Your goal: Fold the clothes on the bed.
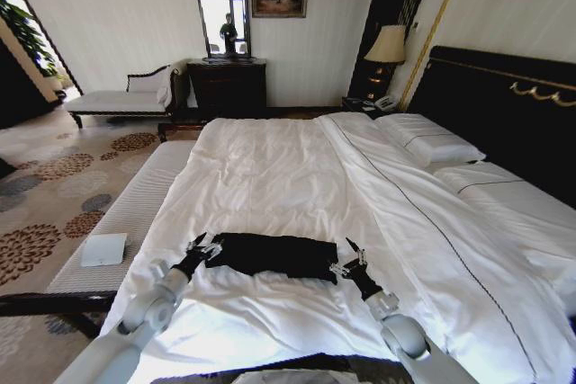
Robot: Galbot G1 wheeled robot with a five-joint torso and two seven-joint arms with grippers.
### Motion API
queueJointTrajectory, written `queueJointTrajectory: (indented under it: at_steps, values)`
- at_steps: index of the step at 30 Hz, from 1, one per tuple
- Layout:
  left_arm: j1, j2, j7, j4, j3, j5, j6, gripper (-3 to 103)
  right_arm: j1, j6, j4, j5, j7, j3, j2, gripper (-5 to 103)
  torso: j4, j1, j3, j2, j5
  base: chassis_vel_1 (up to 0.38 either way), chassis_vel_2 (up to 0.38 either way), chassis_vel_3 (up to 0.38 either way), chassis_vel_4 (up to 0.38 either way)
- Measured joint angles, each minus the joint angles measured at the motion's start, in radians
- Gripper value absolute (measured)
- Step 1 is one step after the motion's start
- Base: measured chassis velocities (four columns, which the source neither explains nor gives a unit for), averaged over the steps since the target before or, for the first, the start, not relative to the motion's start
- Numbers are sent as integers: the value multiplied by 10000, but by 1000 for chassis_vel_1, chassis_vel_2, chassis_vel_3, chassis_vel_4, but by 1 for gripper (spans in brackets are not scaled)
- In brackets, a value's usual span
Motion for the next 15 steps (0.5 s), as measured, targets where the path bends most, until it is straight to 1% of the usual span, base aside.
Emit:
queueJointTrajectory:
  at_steps: [1, 3, 4, 5, 6, 8, 9, 11, 13, 15]
  values:
    - [-410, 21, -39, 283, 468, 21, 33, 100, 291, -94, -174, 51, -2, -284, -4, 100, 4, 1, 0, 0, 1, 0, 0, 0, 0]
    - [-1094, 56, -80, 788, 1387, 132, 76, 100, 761, -355, -402, 238, 0, -823, 29, 100, 5, 2, 1, -1, 0, 0, 0, 0, 0]
    - [-1281, 55, -81, 933, 1686, 173, 85, 100, 900, -420, -482, 284, -1, -1022, 79, 100, 4, 2, 1, 0, -2, 0, 0, 0, 0]
    - [-1281, 55, -81, 933, 1686, 173, 85, 100, 900, -420, -482, 284, -1, -1022, 79, 100, 4, 2, 1, 0, -2, 0, 0, 0, 0]
    - [-1462, 36, -82, 1099, 2039, 221, 103, 100, 1054, -480, -610, 302, 0, -1262, 174, 100, 3, 2, 0, 0, 1, 0, 0, 0, 0]
    - [-1505, 8, -82, 1162, 2174, 247, 110, 100, 1108, -498, -670, 300, 0, -1361, 226, 100, 4, 2, 0, 0, 2, 0, 0, 0, 0]
    - [-1541, -61, -67, 1365, 2455, 403, 112, 100, 1199, -511, -829, 270, 0, -1566, 348, 100, 6, 0, -1, 0, -2, 0, 0, 0, 0]
    - [-1482, -84, 23, 1620, 2649, 704, 61, 100, 1209, -511, -996, 185, -5, -1718, 454, 100, 4, 0, -1, 0, 0, 0, 0, 0, 0]
    - [-1262, 19, 221, 1911, 2684, 1060, -103, 100, 1078, -456, -1170, 58, -61, -1754, 509, 100, 7, 1, -1, 0, -1, 0, 0, 0, 0]
    - [-1197, 57, 263, 1993, 2632, 1115, -142, 100, 1003, -433, -1204, 36, -101, -1725, 509, 100, 6, 0, -1, 0, 0, 0, 0, 0, 0]
